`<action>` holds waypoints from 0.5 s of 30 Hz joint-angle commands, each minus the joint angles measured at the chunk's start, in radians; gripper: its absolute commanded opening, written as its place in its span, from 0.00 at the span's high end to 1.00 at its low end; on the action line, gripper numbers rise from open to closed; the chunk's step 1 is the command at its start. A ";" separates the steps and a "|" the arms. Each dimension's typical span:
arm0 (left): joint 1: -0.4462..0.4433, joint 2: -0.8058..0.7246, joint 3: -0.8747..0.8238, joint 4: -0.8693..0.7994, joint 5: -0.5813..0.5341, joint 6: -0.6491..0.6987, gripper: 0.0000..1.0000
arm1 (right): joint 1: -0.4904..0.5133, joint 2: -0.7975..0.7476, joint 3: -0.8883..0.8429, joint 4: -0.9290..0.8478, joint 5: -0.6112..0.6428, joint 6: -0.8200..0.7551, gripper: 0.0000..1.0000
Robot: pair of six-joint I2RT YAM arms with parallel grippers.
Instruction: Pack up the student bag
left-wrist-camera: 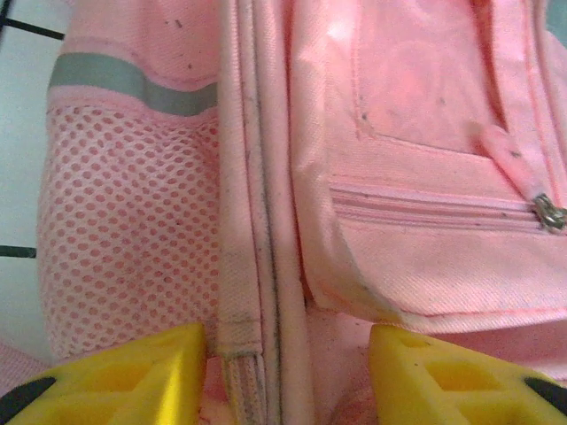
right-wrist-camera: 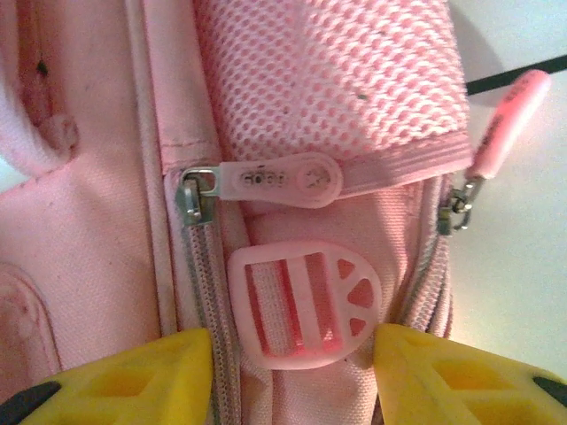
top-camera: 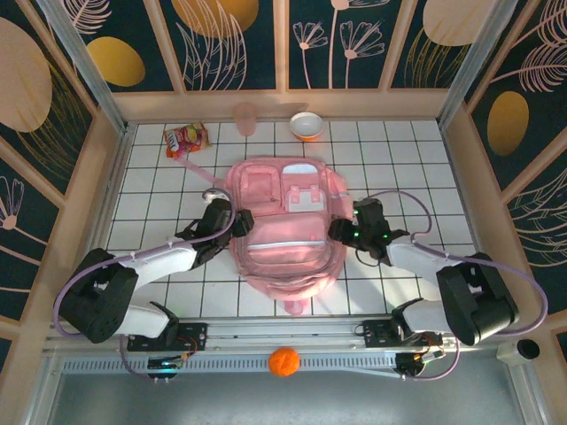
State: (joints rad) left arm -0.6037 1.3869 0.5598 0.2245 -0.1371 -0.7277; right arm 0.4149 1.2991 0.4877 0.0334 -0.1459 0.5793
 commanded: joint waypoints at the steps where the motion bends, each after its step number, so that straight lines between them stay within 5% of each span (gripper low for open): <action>1: -0.023 -0.012 0.060 -0.001 0.014 0.024 0.43 | -0.056 -0.051 0.018 -0.069 -0.059 -0.041 0.48; 3: -0.022 -0.033 0.100 -0.054 -0.043 0.066 0.35 | -0.083 -0.099 0.041 -0.125 -0.038 -0.038 0.46; 5: -0.006 -0.071 0.126 -0.088 -0.082 0.100 0.02 | -0.130 -0.161 0.049 -0.174 -0.046 -0.037 0.35; 6: 0.017 -0.095 0.135 -0.104 -0.092 0.116 0.01 | -0.156 -0.196 0.057 -0.198 -0.046 -0.042 0.04; 10: 0.137 -0.237 0.119 -0.130 -0.189 0.202 0.01 | -0.315 -0.329 0.126 -0.306 -0.019 -0.124 0.01; 15: 0.217 -0.419 -0.002 0.083 -0.495 0.481 0.01 | -0.533 -0.391 0.139 -0.192 -0.033 -0.223 0.01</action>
State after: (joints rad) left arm -0.4000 1.0229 0.6250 0.1848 -0.4088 -0.4500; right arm -0.0452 0.9230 0.6243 -0.1894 -0.1749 0.4419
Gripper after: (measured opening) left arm 0.990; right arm 0.992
